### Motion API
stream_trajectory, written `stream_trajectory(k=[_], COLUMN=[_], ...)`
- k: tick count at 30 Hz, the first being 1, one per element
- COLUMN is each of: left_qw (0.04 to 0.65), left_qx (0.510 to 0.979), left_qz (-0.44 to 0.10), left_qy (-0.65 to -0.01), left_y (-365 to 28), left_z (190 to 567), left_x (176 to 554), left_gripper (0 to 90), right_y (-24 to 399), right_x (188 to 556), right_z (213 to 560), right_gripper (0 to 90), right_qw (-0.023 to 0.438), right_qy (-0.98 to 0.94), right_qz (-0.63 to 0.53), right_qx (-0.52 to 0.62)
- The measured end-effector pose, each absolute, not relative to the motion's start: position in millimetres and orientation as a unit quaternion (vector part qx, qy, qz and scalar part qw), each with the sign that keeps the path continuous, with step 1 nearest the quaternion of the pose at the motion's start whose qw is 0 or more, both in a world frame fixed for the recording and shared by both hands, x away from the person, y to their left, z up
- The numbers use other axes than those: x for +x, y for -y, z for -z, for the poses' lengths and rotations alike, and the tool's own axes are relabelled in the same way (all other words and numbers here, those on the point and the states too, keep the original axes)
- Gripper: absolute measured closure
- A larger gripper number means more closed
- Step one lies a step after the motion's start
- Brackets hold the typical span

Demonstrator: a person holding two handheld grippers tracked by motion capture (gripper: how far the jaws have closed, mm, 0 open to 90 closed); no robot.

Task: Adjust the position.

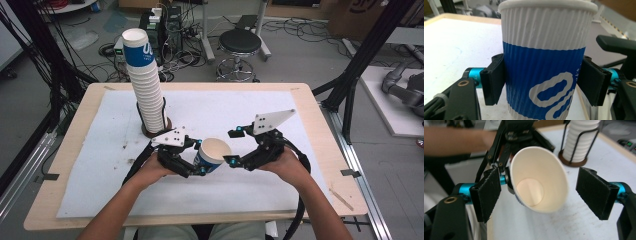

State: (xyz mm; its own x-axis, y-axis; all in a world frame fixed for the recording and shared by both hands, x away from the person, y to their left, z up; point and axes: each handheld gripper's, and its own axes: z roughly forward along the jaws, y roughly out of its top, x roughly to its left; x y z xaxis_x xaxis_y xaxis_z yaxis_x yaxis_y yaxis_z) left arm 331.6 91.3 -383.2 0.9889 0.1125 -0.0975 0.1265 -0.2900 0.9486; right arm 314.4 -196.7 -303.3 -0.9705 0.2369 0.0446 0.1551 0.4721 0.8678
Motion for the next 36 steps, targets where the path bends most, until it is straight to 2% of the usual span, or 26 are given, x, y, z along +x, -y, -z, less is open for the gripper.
stream_trajectory(k=[5,18,36], left_qw=[0.615,0.654,0.685], left_qx=[0.784,0.747,0.709], left_qz=[-0.008,-0.042,-0.095], left_qy=[-0.082,-0.112,-0.138], left_y=[-100,-122,-154], left_z=[388,398,402], left_x=[331,332,320], left_gripper=[28.1,28.1,27.8], right_y=[210,246,281], right_x=[314,314,301], right_z=[306,332,370], right_gripper=[20.8,20.8,20.8], right_qw=[0.062,0.078,0.206], right_qy=[-0.844,-0.805,-0.777], right_qz=[-0.515,-0.547,-0.520], right_qx=[0.137,0.216,0.289])
